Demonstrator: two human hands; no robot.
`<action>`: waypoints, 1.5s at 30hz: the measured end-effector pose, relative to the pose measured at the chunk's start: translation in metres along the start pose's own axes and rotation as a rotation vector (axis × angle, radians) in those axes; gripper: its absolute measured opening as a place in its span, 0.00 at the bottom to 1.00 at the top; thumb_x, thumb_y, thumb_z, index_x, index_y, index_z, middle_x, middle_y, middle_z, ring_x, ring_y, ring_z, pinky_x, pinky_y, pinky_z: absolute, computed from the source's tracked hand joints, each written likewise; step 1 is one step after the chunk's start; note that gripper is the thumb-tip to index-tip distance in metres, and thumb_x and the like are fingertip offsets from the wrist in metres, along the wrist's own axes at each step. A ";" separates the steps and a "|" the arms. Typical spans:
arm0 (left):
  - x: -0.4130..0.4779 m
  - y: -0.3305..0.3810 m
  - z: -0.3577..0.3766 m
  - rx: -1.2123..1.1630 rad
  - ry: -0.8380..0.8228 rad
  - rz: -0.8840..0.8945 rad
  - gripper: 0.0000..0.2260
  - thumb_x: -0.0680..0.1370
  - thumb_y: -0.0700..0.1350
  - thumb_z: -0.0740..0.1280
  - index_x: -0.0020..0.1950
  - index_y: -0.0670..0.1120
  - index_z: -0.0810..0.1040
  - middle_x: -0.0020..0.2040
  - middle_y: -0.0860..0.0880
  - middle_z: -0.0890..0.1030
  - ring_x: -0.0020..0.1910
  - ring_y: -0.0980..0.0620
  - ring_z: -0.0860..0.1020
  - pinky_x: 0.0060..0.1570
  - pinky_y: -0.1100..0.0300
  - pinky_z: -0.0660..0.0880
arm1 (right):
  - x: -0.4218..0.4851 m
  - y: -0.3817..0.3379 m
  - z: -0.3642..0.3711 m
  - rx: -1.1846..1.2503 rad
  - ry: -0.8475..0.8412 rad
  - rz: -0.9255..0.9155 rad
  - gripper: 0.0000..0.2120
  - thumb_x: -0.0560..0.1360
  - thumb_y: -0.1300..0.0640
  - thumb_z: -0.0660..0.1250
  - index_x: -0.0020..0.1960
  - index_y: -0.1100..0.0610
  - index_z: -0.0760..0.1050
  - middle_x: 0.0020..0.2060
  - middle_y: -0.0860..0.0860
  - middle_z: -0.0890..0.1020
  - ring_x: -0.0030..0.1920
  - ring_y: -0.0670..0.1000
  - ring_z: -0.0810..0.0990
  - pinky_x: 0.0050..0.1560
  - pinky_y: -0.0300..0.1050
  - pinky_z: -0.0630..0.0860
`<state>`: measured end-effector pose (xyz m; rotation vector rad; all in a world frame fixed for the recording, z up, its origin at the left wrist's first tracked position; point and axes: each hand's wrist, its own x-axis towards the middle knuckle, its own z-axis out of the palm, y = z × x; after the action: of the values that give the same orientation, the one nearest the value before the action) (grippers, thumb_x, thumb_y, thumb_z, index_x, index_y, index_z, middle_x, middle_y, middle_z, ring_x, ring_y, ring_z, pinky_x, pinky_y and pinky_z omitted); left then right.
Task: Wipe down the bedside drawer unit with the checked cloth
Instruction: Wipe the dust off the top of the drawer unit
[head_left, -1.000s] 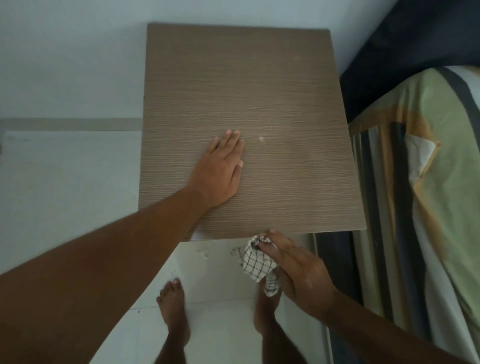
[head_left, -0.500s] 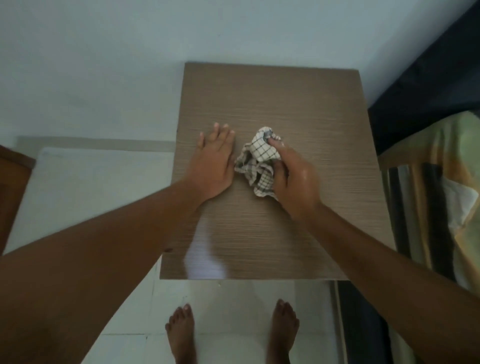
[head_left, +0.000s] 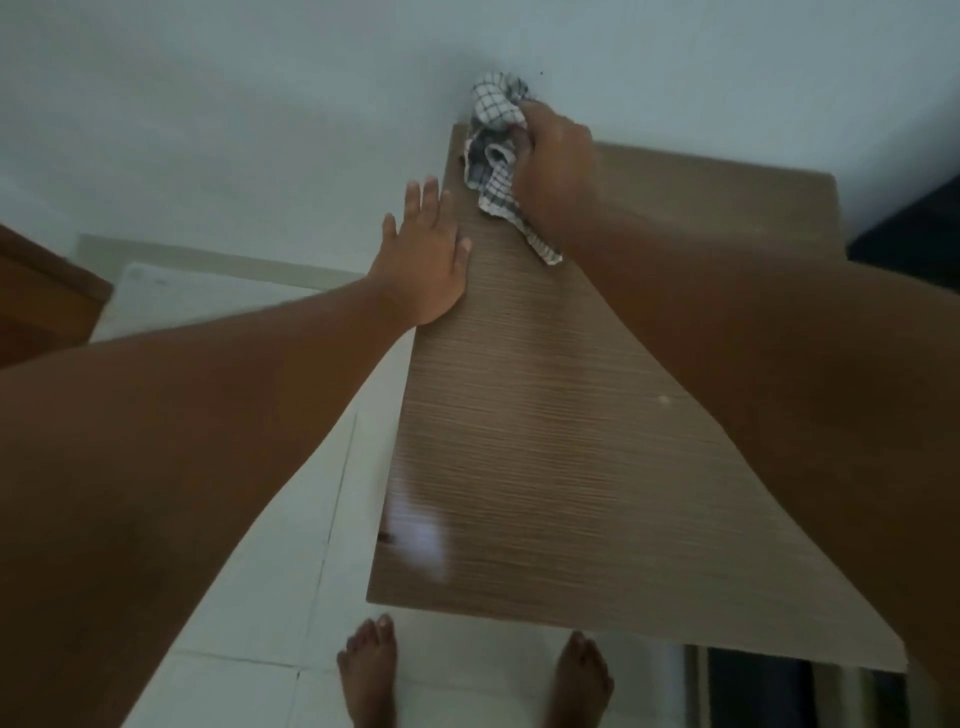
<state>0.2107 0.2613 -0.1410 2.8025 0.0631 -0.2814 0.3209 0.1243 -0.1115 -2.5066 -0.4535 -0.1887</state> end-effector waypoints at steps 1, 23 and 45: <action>0.002 -0.002 0.002 -0.014 -0.002 -0.002 0.27 0.87 0.49 0.49 0.82 0.38 0.47 0.83 0.39 0.45 0.82 0.39 0.42 0.79 0.39 0.46 | 0.009 -0.004 0.006 -0.052 -0.043 0.001 0.17 0.83 0.56 0.58 0.70 0.55 0.75 0.64 0.54 0.81 0.63 0.56 0.79 0.61 0.47 0.74; -0.035 -0.008 0.025 -0.133 0.093 0.046 0.26 0.85 0.46 0.50 0.82 0.38 0.52 0.82 0.38 0.54 0.82 0.39 0.51 0.76 0.37 0.59 | -0.074 0.003 0.026 -0.202 -0.263 -0.182 0.22 0.81 0.55 0.55 0.75 0.54 0.70 0.69 0.54 0.75 0.71 0.57 0.70 0.72 0.53 0.63; -0.119 0.001 0.048 -0.206 0.105 0.104 0.25 0.86 0.43 0.52 0.81 0.36 0.52 0.82 0.36 0.48 0.82 0.37 0.47 0.79 0.40 0.51 | -0.324 -0.020 -0.020 -0.082 -0.361 -0.349 0.22 0.80 0.54 0.54 0.72 0.53 0.73 0.73 0.53 0.74 0.74 0.58 0.70 0.75 0.58 0.64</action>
<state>0.0850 0.2440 -0.1611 2.6035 -0.0280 -0.0963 0.0106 0.0378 -0.1599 -2.5276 -1.0501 0.1191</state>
